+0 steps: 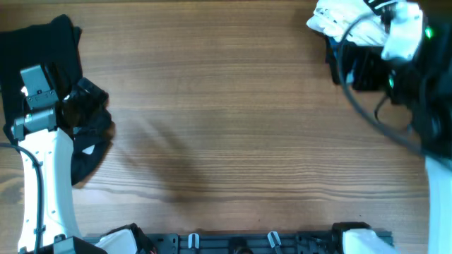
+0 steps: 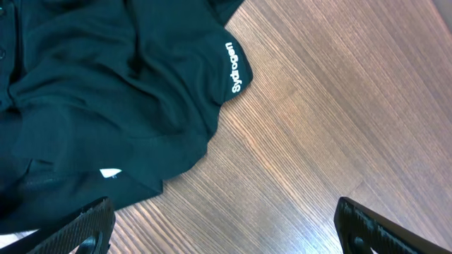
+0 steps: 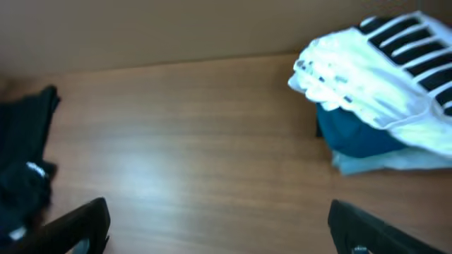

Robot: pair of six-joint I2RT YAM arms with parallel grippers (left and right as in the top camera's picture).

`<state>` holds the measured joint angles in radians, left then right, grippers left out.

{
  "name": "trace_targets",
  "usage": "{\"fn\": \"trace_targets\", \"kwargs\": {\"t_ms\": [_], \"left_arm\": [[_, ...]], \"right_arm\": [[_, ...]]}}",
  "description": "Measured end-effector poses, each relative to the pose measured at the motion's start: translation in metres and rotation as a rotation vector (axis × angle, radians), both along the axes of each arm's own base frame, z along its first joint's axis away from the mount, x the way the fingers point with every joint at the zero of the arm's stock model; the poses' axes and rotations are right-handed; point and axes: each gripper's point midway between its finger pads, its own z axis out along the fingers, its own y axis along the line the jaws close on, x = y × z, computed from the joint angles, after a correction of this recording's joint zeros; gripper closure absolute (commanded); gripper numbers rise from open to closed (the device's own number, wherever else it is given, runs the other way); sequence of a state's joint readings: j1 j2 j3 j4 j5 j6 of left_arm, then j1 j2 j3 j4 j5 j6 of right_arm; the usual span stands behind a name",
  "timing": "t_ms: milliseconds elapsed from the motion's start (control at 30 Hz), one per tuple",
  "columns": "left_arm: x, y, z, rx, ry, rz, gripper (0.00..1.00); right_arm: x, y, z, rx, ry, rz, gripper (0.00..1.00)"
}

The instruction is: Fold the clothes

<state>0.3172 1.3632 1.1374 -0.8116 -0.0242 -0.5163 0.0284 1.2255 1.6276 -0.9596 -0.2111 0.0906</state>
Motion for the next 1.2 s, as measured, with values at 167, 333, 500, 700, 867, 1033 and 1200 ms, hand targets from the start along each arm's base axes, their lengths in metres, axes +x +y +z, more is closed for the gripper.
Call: {"fn": "trace_targets", "kwargs": {"t_ms": [167, 333, 500, 700, 867, 1033, 1200], "left_arm": [[0.001, -0.001, 0.000, -0.007, -0.001, -0.004, 0.00], [0.000, -0.001, 0.000, -0.006, 0.000, -0.004, 0.00], [0.000, -0.001, 0.000, -0.006, 0.000, -0.003, 0.00], [0.000, -0.001, 0.000, -0.006, 0.001, -0.003, 0.00], [0.000, -0.001, 0.000, -0.007, 0.000, -0.004, 0.00], [0.000, -0.001, 0.000, -0.007, 0.001, -0.004, 0.00], [0.000, -0.001, 0.000, -0.007, 0.001, -0.004, 0.00]], "right_arm": [[-0.031, -0.002, -0.004, -0.049, -0.471, 0.012, 0.00], [-0.053, -0.003, -0.126, -0.057, -0.475, 0.014, 0.00], [-0.080, -0.004, -0.181, -0.062, -0.501, 0.015, 0.00], [-0.092, -0.004, -0.194, -0.061, -0.584, 0.011, 0.00], [-0.094, -0.004, -0.208, -0.061, -0.577, 0.011, 0.00], [-0.094, -0.004, -0.208, -0.061, -0.579, 0.011, 0.00], [-0.094, -0.004, -0.208, -0.061, -0.579, 0.011, 0.00]]}}
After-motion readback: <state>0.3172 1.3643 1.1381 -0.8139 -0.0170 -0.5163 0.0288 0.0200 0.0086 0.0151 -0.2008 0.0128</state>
